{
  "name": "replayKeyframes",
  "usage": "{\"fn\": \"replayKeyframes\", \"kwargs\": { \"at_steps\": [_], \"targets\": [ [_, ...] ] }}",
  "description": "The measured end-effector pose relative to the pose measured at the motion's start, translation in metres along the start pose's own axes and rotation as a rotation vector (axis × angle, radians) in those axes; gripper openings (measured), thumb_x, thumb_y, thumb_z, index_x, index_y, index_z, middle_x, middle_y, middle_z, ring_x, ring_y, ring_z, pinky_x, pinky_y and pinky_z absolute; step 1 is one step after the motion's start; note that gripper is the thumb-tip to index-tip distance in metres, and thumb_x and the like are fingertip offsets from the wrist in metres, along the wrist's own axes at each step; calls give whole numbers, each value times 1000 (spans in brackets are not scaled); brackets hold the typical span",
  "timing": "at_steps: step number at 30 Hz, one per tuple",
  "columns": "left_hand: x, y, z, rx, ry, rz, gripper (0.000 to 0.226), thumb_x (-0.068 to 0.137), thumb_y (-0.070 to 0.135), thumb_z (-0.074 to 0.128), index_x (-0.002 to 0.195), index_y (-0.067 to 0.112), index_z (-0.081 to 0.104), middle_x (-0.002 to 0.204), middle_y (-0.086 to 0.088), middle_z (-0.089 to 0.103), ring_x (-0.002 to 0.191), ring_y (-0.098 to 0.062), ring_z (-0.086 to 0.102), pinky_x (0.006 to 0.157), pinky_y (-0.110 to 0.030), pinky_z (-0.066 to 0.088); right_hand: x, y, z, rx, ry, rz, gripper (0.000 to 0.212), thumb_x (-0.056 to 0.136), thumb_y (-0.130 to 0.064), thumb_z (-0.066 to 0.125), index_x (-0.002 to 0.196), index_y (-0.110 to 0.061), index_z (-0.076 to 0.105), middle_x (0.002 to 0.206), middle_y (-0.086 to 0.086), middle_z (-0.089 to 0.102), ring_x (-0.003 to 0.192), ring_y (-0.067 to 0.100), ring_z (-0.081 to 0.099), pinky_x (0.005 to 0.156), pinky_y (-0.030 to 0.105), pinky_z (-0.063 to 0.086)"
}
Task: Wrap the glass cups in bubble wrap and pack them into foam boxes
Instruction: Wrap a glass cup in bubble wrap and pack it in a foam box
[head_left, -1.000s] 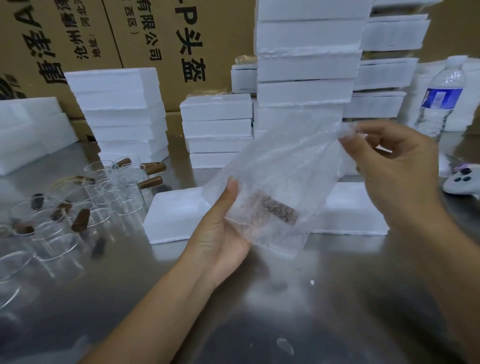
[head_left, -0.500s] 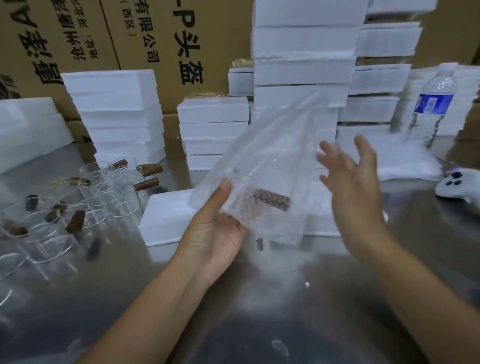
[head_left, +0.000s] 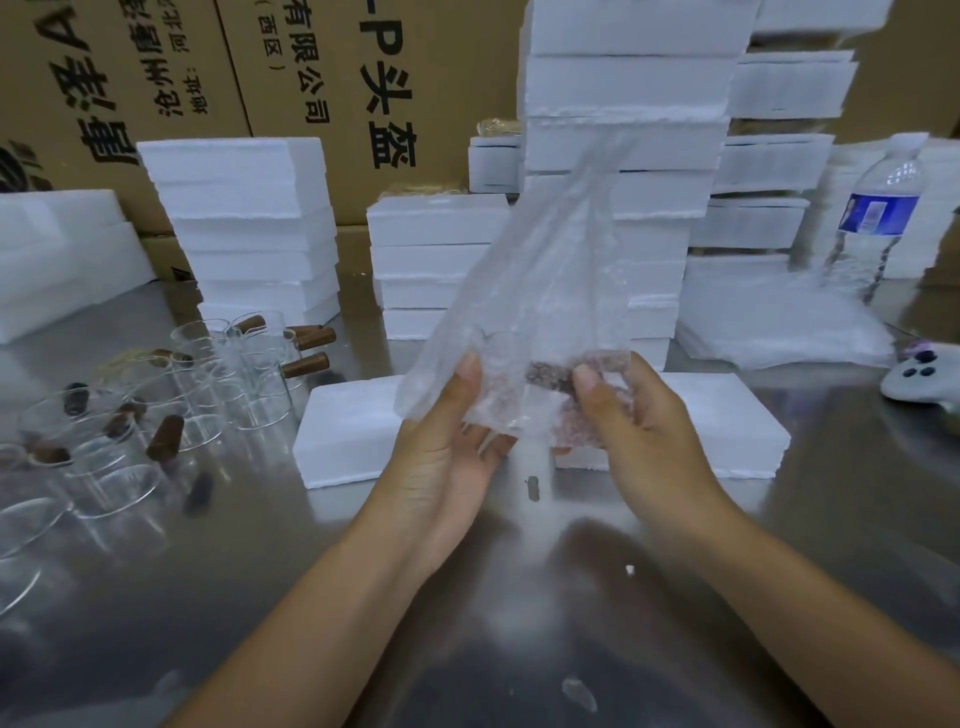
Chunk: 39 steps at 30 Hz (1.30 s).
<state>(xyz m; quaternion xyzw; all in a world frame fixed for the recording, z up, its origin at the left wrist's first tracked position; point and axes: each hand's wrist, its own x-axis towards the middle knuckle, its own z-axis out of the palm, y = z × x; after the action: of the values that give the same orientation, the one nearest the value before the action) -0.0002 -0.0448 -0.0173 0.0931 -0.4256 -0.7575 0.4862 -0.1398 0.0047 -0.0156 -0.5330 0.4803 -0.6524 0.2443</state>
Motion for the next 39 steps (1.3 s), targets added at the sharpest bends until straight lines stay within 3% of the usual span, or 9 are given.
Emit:
{"fn": "replayKeyframes", "kwargs": {
  "at_steps": [3, 8, 13, 21, 24, 28, 34, 37, 39],
  "targets": [
    [0, -2, 0, 190, 13, 29, 84, 52, 49, 86, 126, 18, 60, 126, -12, 63, 117, -29, 59, 98, -38, 49, 3, -2, -5, -60, 65, -41, 25, 89, -40, 51, 84, -19, 63, 73, -15, 66, 70, -4, 61, 66, 5, 41],
    [-2, -2, -1, 481, 16, 30, 94, 41, 53, 90, 123, 19, 58, 120, -6, 67, 114, -25, 62, 103, -48, 43, 7, -4, -14, -108, 74, -34, 34, 91, -38, 51, 74, -10, 62, 60, -9, 61, 62, -2, 57, 63, 4, 38],
    [-6, 3, -3, 749, 36, 0, 75, 48, 48, 81, 117, 32, 59, 111, 7, 70, 104, -13, 66, 94, -38, 51, 7, -6, -15, -49, 32, 0, 24, 92, -28, 53, 73, -17, 63, 60, -17, 64, 58, -6, 58, 59, 3, 41],
    [-10, 7, 0, 807, -27, 19, 68, 53, 45, 82, 115, 39, 54, 107, 19, 67, 97, 0, 65, 72, -15, 53, 7, -11, -15, 41, 72, 13, 14, 88, -18, 61, 77, -15, 69, 66, -9, 68, 60, 2, 64, 58, 9, 47],
    [-13, 8, 3, 829, -42, 32, 63, 61, 39, 81, 117, 41, 51, 110, 22, 64, 99, 0, 64, 73, -17, 54, 7, -11, -15, 90, 122, 46, 9, 85, -16, 66, 80, -11, 71, 73, 5, 70, 66, 14, 66, 60, 17, 52],
    [-16, 8, 8, 819, -108, 27, 57, 69, 32, 77, 120, 38, 51, 113, 16, 65, 99, -8, 66, 77, -29, 58, 8, -17, -15, 113, 165, 52, 2, 82, -9, 68, 82, -9, 70, 71, 3, 69, 66, 15, 67, 56, 23, 54],
    [-18, 4, 10, 928, -163, 11, 46, 74, 40, 77, 109, 53, 51, 116, 26, 61, 106, 5, 60, 84, -24, 51, 4, -20, -16, -53, 123, -32, 15, 86, -11, 62, 74, -20, 66, 73, -2, 68, 66, 10, 62, 48, 22, 50],
    [-18, 2, 10, 981, -180, 11, 43, 75, 45, 76, 105, 59, 48, 110, 35, 59, 99, 15, 57, 71, -5, 48, 1, -21, -17, -251, 45, -111, 21, 89, -15, 58, 70, -22, 62, 69, -6, 64, 69, 12, 59, 54, 26, 53],
    [-16, 0, 8, 989, -180, 24, 44, 75, 45, 76, 109, 53, 50, 112, 30, 61, 101, 10, 59, 75, -4, 47, 0, -22, -18, -299, -33, -135, 34, 91, -12, 54, 61, -28, 59, 63, -14, 57, 63, 5, 53, 59, 22, 47]
  ]
}}
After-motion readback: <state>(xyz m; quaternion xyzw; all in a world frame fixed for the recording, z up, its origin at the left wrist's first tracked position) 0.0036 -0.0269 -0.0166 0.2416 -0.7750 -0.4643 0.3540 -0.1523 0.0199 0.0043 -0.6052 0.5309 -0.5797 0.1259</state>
